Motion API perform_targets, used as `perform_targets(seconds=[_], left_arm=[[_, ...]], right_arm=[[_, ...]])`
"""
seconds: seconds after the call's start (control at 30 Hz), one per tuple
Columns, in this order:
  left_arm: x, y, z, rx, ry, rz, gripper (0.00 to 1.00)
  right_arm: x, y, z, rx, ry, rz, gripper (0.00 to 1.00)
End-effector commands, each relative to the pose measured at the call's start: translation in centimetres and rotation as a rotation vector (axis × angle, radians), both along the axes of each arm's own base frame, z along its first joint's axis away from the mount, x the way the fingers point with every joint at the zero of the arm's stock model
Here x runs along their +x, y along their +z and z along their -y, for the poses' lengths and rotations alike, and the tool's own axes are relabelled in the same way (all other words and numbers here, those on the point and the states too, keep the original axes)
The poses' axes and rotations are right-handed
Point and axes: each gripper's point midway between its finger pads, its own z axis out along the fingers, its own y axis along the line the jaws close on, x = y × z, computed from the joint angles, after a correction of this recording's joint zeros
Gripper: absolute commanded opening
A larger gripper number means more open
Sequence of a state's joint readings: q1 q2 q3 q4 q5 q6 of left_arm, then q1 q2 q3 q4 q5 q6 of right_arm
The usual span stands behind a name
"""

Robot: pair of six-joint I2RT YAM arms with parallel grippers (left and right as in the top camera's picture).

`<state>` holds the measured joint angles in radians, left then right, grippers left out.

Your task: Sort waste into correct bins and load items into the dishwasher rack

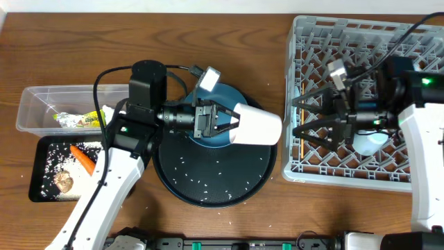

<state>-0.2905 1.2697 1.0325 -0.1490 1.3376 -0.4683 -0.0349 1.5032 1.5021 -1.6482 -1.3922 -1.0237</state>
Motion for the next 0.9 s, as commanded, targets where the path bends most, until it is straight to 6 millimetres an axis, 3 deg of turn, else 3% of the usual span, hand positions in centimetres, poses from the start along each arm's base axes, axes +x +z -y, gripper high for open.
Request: perform_targets(seconds=[0.0,0.53,0.87], left_arm=[[-0.2,0.5,0.0,-0.019,-0.021,0.022,0.06],[-0.1,0.6,0.0,-0.02,-0.018,0.029,0.06],[-0.1,0.7,0.0,-0.021,-0.017,0.03,0.06]], right_arm=[[-0.7,0.9,-1.1,0.049,0.041,0.051,0.94],[-2.3,0.8,-4.1,0.056,0.173,0.129,0.91],[-2.9,0.5,-5.4,0.059,0.228,0.162,0.82]])
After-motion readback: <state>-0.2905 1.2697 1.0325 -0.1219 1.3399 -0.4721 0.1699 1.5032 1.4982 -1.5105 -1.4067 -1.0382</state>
